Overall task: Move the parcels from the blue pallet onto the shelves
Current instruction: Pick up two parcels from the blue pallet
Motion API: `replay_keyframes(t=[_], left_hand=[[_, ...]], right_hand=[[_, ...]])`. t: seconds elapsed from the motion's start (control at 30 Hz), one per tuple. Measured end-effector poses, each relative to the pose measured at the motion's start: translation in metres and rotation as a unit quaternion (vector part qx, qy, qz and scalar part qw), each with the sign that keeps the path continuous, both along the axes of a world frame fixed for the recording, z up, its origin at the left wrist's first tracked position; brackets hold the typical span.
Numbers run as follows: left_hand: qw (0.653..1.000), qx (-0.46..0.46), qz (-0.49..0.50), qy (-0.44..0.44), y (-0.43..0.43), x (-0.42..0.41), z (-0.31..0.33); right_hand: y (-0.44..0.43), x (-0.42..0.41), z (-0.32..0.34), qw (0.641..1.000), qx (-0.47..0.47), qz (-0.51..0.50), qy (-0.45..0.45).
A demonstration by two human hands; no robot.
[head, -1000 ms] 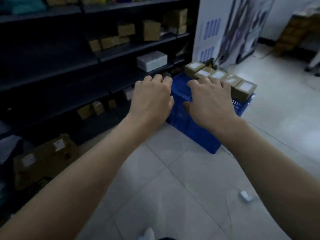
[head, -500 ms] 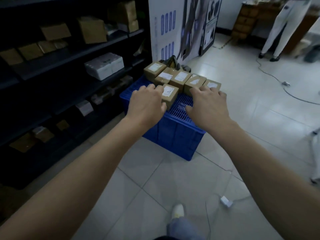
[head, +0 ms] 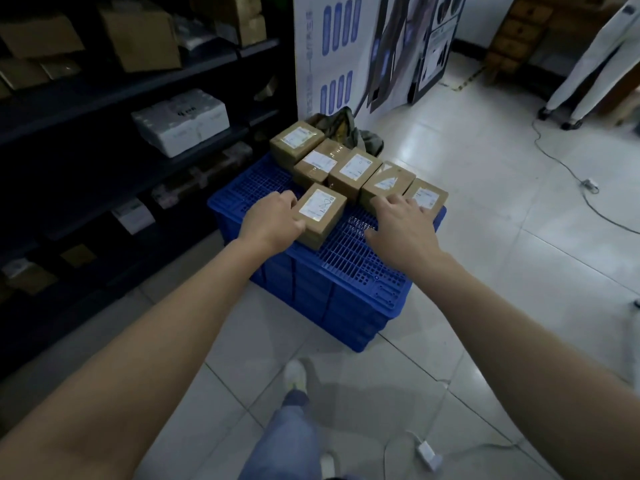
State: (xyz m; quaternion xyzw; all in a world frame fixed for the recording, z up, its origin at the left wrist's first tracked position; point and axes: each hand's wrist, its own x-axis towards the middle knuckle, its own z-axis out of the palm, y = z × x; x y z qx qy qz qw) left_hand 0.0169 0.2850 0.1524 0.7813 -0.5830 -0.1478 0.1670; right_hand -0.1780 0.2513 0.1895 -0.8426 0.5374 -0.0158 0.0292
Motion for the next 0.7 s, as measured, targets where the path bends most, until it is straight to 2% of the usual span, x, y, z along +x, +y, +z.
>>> replay_keyframes(t=[0.33, 0.57, 0.7], left_hand=[[0.986, 0.124, 0.007, 0.107, -0.173, 0.058, -0.08], [0.951, 0.212, 0.032, 0.222, -0.246, 0.09, -0.158], [0.93, 0.237, 0.056, 0.276, -0.277, 0.102, -0.206]], right_hand=[[-0.158, 0.048, -0.064, 0.997, 0.07, -0.021, -0.012], [-0.235, 0.073, -0.136, 0.978, 0.202, -0.041, -0.033], [-0.268, 0.08, -0.184, 0.954, 0.283, -0.066, -0.069]])
